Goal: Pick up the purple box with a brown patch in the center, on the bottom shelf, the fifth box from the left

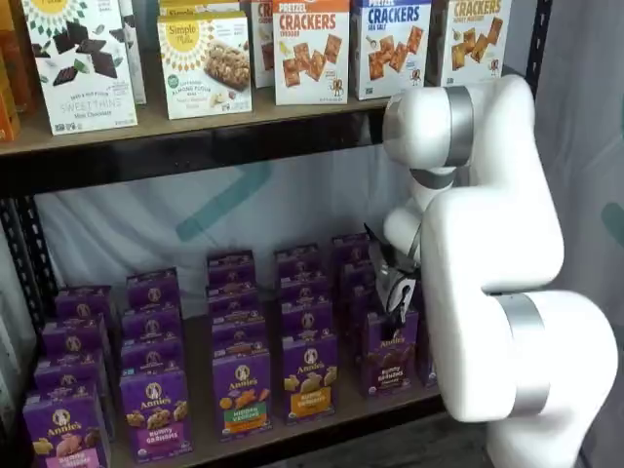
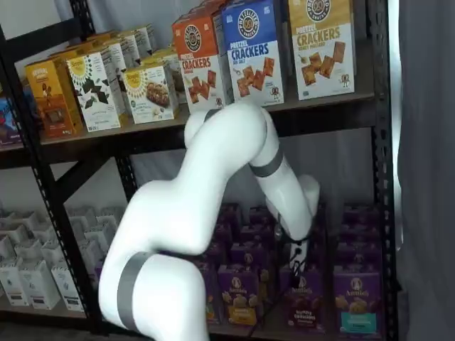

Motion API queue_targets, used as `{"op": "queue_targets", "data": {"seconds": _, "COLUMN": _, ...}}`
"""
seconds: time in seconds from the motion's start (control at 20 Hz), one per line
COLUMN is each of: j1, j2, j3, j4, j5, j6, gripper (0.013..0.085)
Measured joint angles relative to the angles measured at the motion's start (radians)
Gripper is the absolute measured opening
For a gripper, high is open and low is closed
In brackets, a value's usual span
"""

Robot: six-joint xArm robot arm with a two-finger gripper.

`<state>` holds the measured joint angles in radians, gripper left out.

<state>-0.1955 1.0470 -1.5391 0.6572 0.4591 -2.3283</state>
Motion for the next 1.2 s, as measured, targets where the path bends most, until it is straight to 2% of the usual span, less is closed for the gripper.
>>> {"op": "queue_targets", "data": {"seconds": 0.15, "j1": -0.002, "j2": 0.008, "j3": -0.005, "j4": 0.002, "j5": -0.020, "j6": -0.007, "gripper": 0.0850}}
{"op": "queue_targets", "data": {"seconds": 0.5, "j1": -0.017, "j2": -0.010, "j3": 0.007, "j4": -0.039, "j5": -0.014, "j6": 0.016, "gripper": 0.0850}}
{"op": "queue_targets", "data": {"seconds": 0.6, "j1": -0.023, "j2": -0.022, "j3": 0.018, "j4": -0.067, "j5": -0.005, "j6": 0.035, "gripper": 0.0770}}
{"op": "queue_targets", "data": {"seconds": 0.65, "j1": -0.023, "j2": -0.025, "j3": 0.027, "j4": -0.087, "j5": -0.018, "j6": 0.050, "gripper": 0.0770}}
{"op": "queue_targets", "data": {"seconds": 0.75, "j1": -0.023, "j2": -0.029, "j3": 0.049, "j4": -0.156, "j5": -0.062, "j6": 0.101, "gripper": 0.0770}}
{"op": "queue_targets", "data": {"seconds": 0.85, "j1": -0.028, "j2": -0.032, "j3": 0.063, "j4": -0.185, "j5": -0.081, "j6": 0.118, "gripper": 0.0770}}
{"op": "queue_targets", "data": {"seconds": 0.95, "j1": -0.034, "j2": -0.034, "j3": 0.067, "j4": -0.188, "j5": -0.073, "j6": 0.114, "gripper": 0.0770}}
{"op": "queue_targets", "data": {"seconds": 1.1, "j1": -0.046, "j2": -0.044, "j3": 0.071, "j4": -0.177, "j5": -0.025, "j6": 0.098, "gripper": 0.0690}}
{"op": "queue_targets", "data": {"seconds": 1.15, "j1": -0.048, "j2": -0.049, "j3": 0.077, "j4": -0.168, "j5": -0.024, "j6": 0.088, "gripper": 0.0690}}
{"op": "queue_targets", "data": {"seconds": 1.2, "j1": -0.050, "j2": -0.054, "j3": 0.085, "j4": -0.159, "j5": -0.026, "j6": 0.078, "gripper": 0.0650}}
